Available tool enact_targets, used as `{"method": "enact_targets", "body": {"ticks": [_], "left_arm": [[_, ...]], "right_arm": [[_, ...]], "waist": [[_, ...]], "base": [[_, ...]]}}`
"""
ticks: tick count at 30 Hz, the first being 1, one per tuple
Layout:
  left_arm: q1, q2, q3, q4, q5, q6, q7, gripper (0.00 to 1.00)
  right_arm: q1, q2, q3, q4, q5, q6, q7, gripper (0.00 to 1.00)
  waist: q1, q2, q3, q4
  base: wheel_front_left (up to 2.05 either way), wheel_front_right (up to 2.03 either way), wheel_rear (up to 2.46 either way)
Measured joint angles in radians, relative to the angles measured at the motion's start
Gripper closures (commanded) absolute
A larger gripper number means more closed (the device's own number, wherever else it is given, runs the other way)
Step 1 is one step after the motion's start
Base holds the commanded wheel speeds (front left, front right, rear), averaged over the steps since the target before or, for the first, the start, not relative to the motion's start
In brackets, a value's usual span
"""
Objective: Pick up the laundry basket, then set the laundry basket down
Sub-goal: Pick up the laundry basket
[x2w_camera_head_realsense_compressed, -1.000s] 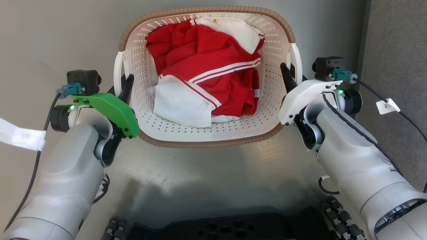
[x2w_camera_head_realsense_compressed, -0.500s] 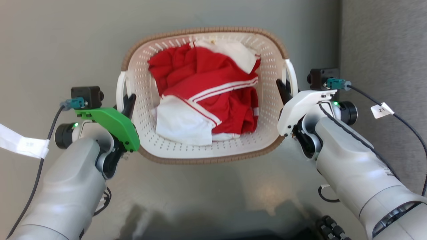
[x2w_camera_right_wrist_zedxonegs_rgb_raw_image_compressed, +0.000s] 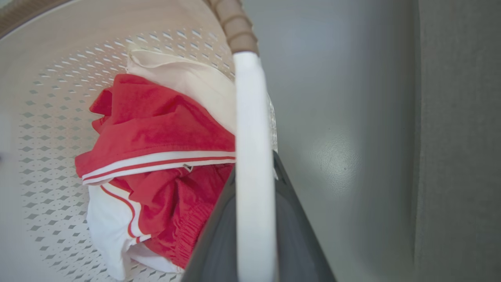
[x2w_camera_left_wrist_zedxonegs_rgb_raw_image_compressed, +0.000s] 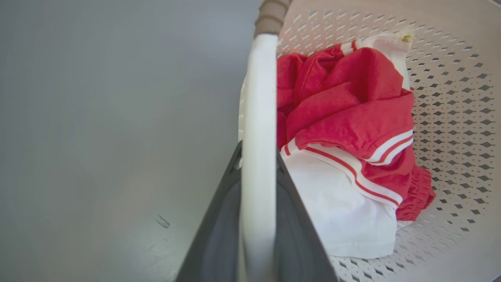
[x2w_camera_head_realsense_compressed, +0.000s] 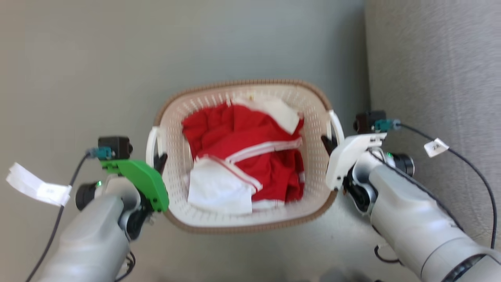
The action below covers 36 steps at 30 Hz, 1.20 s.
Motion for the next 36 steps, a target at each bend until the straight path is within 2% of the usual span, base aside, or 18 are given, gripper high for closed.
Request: {"method": "enact_targets", "body": {"ticks": [12, 28, 36], "left_arm": [[0.090, -0.010, -0.048, 0.026, -0.064, 0.000, 0.049, 1.00], [0.230, -0.053, -0.093, 0.078, -0.131, 0.000, 0.107, 1.00], [0.253, -0.063, -0.104, 0.090, -0.154, 0.000, 0.143, 1.00]], "right_arm": [[0.075, 0.004, 0.051, 0.026, 0.054, 0.011, 0.074, 1.00], [0.218, 0.008, 0.094, 0.080, 0.091, 0.034, 0.138, 1.00], [0.239, 0.007, 0.108, 0.092, 0.111, 0.037, 0.177, 1.00]], "waist": [[-0.0001, 0.0000, -0.185, -0.025], [-0.0001, 0.0000, -0.413, -0.031], [-0.0001, 0.0000, -0.497, -0.034]], "base": [[0.00, 0.00, 0.00], [0.00, 0.00, 0.00], [0.00, 0.00, 0.00]]}}
